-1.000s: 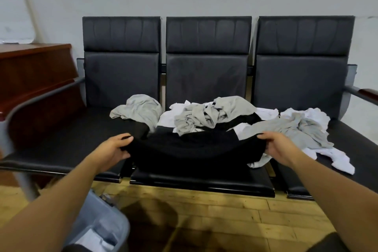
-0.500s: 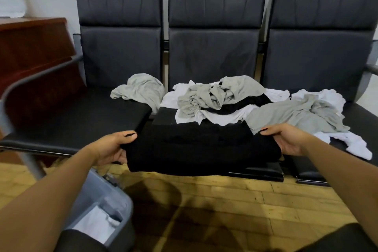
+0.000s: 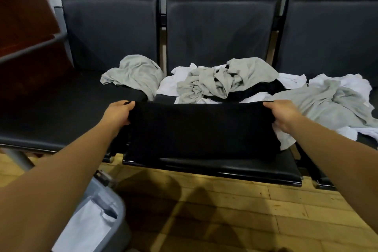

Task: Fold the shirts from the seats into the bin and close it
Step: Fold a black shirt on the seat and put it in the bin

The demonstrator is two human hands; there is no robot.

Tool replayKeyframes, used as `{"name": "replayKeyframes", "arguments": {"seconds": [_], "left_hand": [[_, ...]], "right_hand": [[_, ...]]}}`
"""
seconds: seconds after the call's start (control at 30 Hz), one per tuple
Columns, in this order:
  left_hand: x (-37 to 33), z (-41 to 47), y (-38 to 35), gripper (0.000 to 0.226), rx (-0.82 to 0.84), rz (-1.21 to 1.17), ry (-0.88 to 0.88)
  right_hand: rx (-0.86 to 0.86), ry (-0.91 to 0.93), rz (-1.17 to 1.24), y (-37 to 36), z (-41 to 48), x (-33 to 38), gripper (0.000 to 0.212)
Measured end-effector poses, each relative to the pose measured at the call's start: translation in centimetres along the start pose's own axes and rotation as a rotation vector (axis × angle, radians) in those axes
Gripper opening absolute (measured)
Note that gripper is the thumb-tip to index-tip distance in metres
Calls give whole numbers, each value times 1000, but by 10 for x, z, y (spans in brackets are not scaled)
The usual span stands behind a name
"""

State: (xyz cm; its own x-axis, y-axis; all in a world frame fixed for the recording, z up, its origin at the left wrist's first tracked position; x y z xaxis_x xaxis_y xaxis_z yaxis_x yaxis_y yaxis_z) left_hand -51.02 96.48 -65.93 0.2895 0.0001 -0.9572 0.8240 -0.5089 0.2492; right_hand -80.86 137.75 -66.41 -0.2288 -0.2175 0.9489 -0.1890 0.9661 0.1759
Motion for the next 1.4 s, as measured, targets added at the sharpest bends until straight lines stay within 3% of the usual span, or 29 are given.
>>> {"name": "replayKeyframes", "arguments": {"seconds": [0.17, 0.27, 0.43, 0.53, 0.57, 0.7, 0.87, 1.1, 1.17, 1.3, 1.4], "left_hand": [[26, 29, -11, 31, -132, 415, -48], [24, 33, -18, 29, -121, 550, -103], [39, 27, -22, 48, -22, 514, 38], [54, 13, -25, 88, 114, 439, 196], [55, 9, -26, 90, 122, 441, 202], [54, -5, -24, 60, 61, 538, 136], [46, -29, -28, 55, 69, 587, 110], [35, -49, -33, 43, 151, 686, 57], [31, -50, -28, 31, 152, 537, 100], [38, -62, -18, 25, 208, 27, 399], [44, -69, -7, 22, 251, -45, 508]], "right_hand": [[-196, 198, -372, -7, 21, -16, 33], [-245, 327, -565, -12, 23, -8, 29], [-271, 426, -729, -26, 14, 0, 29], [-291, 632, -920, -50, -7, 15, 41], [-255, 709, -954, -64, -18, 15, 41], [115, 824, -973, -127, -77, -16, 47], [430, 805, -1121, -157, -111, -55, 69], [486, 755, -1205, -155, -119, -68, 69], [482, 749, -1207, -156, -125, -68, 68], [491, 753, -1212, -161, -136, -68, 69], [512, 765, -1198, -170, -143, -66, 69]]}}
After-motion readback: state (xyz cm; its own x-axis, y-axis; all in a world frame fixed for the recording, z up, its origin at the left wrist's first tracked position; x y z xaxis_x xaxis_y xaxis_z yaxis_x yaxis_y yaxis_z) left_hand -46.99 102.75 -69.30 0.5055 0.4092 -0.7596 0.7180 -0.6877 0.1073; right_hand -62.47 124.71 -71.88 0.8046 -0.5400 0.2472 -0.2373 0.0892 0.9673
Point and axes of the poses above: each hand's wrist, its own z-axis towards the middle knuckle, its own y-axis out of the back of the hand, x = y × z, the point moved 8 cm from there along z, towards the middle knuckle, and after that the axes turned 6 degrees about -x, right-handed, at the moved point
